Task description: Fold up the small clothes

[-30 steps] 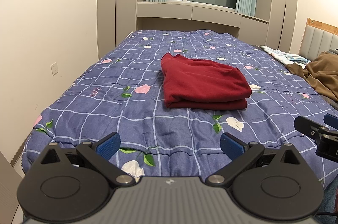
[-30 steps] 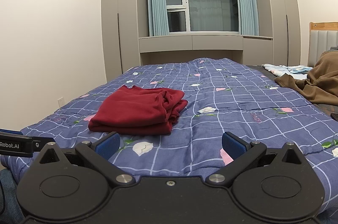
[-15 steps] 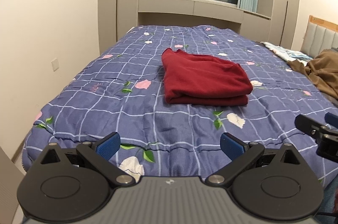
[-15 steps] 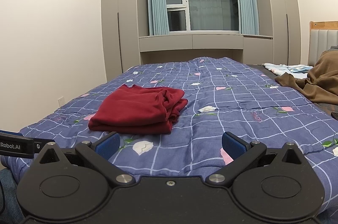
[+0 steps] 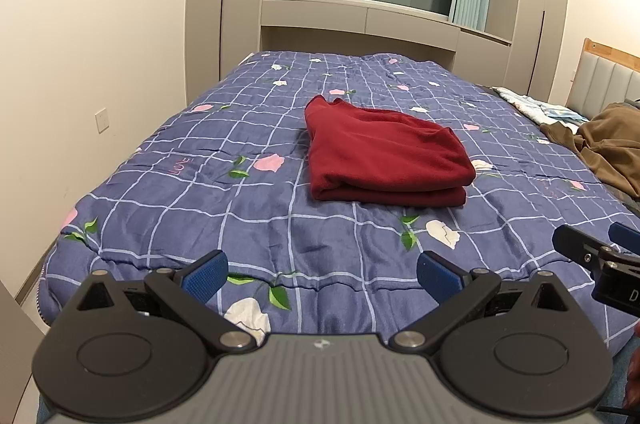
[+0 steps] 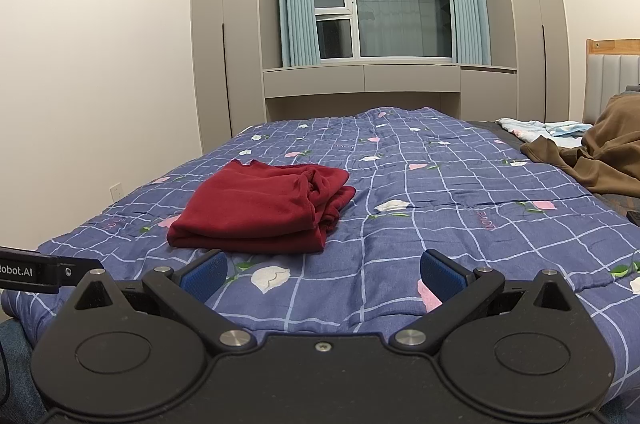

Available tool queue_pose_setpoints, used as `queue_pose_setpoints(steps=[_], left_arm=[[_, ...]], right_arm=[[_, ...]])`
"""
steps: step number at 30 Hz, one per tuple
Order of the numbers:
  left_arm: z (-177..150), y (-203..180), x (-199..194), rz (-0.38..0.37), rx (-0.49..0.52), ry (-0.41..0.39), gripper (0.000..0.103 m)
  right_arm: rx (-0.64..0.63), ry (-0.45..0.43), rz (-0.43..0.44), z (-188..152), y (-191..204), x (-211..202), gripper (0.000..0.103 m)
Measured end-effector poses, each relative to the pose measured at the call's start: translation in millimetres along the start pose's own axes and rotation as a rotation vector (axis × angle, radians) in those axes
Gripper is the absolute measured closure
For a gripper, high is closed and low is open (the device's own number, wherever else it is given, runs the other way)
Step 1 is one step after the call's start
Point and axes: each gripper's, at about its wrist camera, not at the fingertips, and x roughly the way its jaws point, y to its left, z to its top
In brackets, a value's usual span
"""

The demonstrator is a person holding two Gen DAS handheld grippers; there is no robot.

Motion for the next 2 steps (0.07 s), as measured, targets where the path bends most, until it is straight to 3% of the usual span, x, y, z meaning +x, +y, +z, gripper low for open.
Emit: queue_pose_setpoints(steps=[2], left_arm=[[0.2, 0.0, 0.1, 0.003, 0.000, 0.002, 0.001]], right_arm=[[0.001, 0.000, 0.000, 0.1, 0.4, 0.5, 0.001]])
